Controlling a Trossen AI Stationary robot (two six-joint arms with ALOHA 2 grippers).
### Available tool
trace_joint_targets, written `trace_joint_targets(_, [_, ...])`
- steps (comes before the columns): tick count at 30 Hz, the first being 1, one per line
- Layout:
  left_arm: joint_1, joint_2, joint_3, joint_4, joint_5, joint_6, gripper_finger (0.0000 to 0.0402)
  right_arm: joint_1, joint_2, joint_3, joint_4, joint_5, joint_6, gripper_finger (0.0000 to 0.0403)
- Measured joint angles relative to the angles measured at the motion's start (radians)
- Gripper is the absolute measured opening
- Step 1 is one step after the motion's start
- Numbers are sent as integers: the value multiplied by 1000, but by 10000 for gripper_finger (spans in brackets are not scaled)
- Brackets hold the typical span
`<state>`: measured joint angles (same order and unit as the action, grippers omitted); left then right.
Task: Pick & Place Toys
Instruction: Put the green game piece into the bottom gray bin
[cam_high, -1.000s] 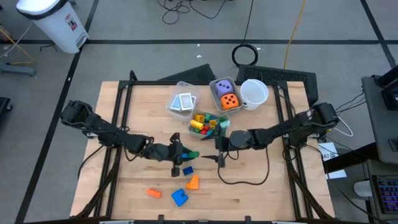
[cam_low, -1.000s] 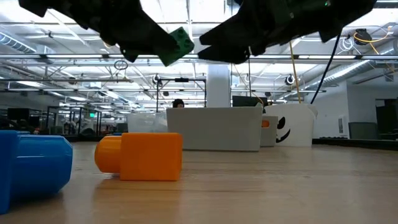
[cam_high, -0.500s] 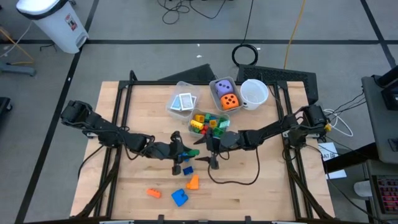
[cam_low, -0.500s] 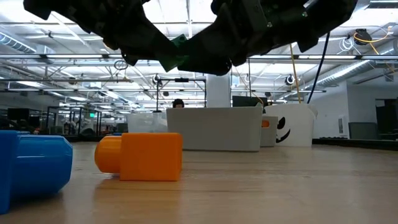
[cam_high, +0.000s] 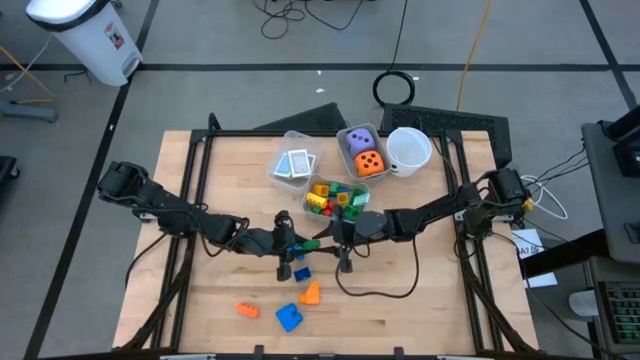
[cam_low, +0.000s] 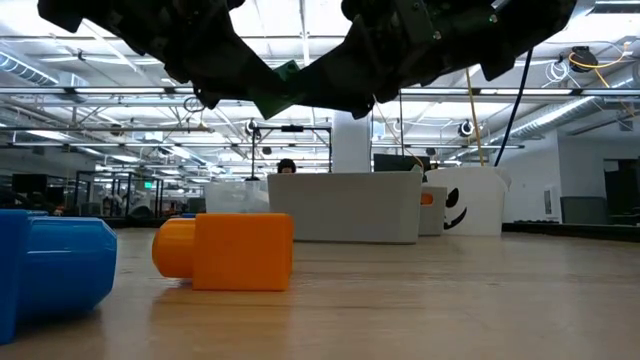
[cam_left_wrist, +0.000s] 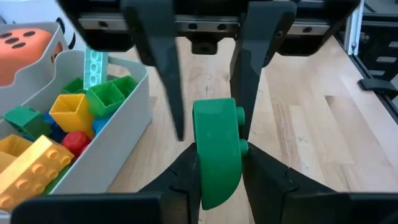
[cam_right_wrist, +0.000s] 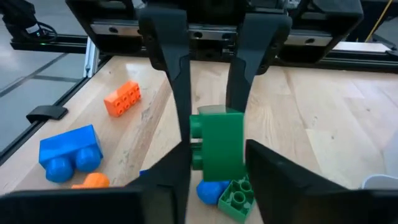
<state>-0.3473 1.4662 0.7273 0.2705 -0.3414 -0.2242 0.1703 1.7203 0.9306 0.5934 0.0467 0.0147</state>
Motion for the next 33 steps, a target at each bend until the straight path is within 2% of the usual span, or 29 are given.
trace_joint_targets(3, [0,0,0,3,0,-50,109,0,0,0,0,-5,-11,92])
trace_joint_targets(6, [0,-1,-1,22,0,-65,143,0,-18,0,-21,-5,-36,61])
trace_joint_targets(11, [1,-24,-1,26,0,-67,197,-12,-71,0,-113,1,-31,60])
trace_joint_targets(17, [1,-41,-1,22,-1,-67,235,-18,-153,0,-251,12,-29,68])
trace_joint_targets(19, [1,-42,-1,22,-3,-67,243,-17,-180,0,-308,61,-32,66])
trace_joint_targets(26, [1,-42,-1,18,7,-68,250,-30,-237,-6,-535,394,-43,65])
trace_joint_targets(28, [0,-42,-1,19,6,-68,250,-50,-239,-29,-537,394,-28,69])
trace_joint_targets(33, [0,-42,-1,20,1,-70,251,-113,-239,-110,-435,290,-32,72])
